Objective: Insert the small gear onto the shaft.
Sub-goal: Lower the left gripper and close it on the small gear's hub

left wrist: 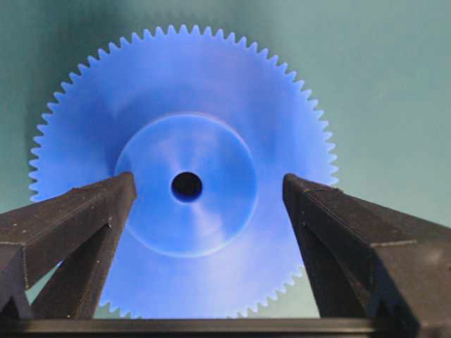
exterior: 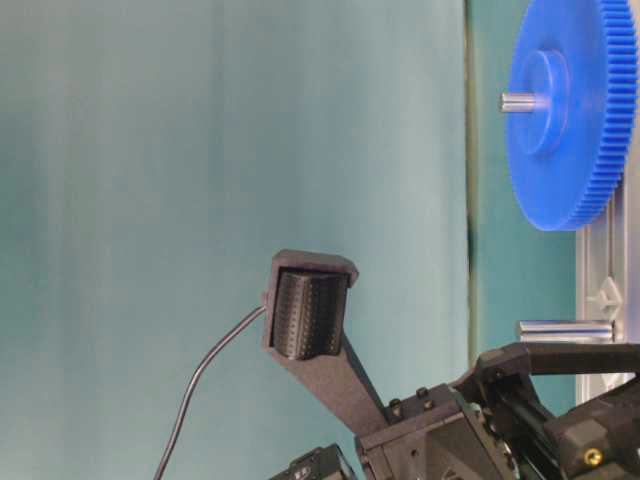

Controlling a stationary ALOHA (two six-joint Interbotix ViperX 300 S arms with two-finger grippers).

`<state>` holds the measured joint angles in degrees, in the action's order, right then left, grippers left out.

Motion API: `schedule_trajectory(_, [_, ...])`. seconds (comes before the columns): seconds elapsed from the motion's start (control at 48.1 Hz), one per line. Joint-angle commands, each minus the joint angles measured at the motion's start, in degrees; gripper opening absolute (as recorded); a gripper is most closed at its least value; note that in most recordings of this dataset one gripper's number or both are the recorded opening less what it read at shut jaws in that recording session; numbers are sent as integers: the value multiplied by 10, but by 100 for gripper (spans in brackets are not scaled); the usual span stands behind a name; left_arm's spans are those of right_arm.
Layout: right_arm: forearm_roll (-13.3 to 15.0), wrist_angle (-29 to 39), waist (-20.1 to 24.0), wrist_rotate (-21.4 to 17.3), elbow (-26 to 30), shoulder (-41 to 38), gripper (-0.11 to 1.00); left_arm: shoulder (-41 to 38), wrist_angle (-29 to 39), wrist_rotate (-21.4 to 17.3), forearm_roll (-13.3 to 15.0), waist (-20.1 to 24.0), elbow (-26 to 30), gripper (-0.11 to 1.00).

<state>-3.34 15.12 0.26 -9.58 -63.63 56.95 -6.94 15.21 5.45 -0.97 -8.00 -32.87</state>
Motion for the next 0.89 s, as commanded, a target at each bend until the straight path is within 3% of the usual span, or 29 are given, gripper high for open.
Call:
schedule_trajectory(0.0, [0,-5,-1,-6,5,-3,11,11,-2,-1,-2,2,12,93])
schedule_trajectory(0.873, [0,-10,1,-17,2,-3,11,-9,9,-5,-3,6,20,93])
